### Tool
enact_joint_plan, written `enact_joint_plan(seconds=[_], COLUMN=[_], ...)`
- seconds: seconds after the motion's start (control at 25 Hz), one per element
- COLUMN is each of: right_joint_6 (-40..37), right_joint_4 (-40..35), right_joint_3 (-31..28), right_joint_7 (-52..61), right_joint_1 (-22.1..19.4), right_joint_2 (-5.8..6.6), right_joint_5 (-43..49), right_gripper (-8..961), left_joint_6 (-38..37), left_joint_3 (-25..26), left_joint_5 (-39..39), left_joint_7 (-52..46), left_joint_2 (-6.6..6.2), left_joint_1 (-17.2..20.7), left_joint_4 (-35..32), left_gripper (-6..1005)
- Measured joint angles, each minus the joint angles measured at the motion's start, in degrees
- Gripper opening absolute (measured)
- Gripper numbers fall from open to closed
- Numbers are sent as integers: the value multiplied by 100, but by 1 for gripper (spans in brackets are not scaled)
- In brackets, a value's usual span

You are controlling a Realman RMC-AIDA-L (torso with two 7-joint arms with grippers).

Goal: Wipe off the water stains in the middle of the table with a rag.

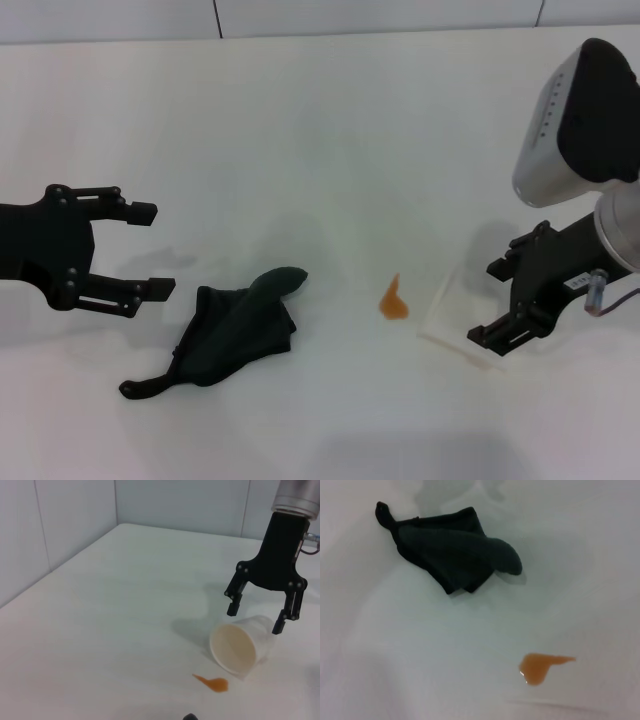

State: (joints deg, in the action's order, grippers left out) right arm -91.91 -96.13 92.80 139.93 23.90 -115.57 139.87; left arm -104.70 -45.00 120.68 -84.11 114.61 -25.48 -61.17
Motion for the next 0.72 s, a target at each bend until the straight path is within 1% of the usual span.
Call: enact_joint_plan(seconds=[0.52, 0.72], right_joint_6=[200, 407], right_joint_4=[90, 325], right_joint_3=[259, 411], right_joint_7=[188, 199], right_joint_1=[3, -3], right_joint_2=[-1, -1], right_joint_5=[249, 250], right_gripper=[813, 813], left_joint_6=[12, 12], left_joint_3=[15, 15], left_joint_5=[-1, -1], left_joint_7=[34, 42], left_joint_2=[0, 0], left_joint_1=[1, 13], left_joint_4=[0, 7], left_gripper=[892, 891])
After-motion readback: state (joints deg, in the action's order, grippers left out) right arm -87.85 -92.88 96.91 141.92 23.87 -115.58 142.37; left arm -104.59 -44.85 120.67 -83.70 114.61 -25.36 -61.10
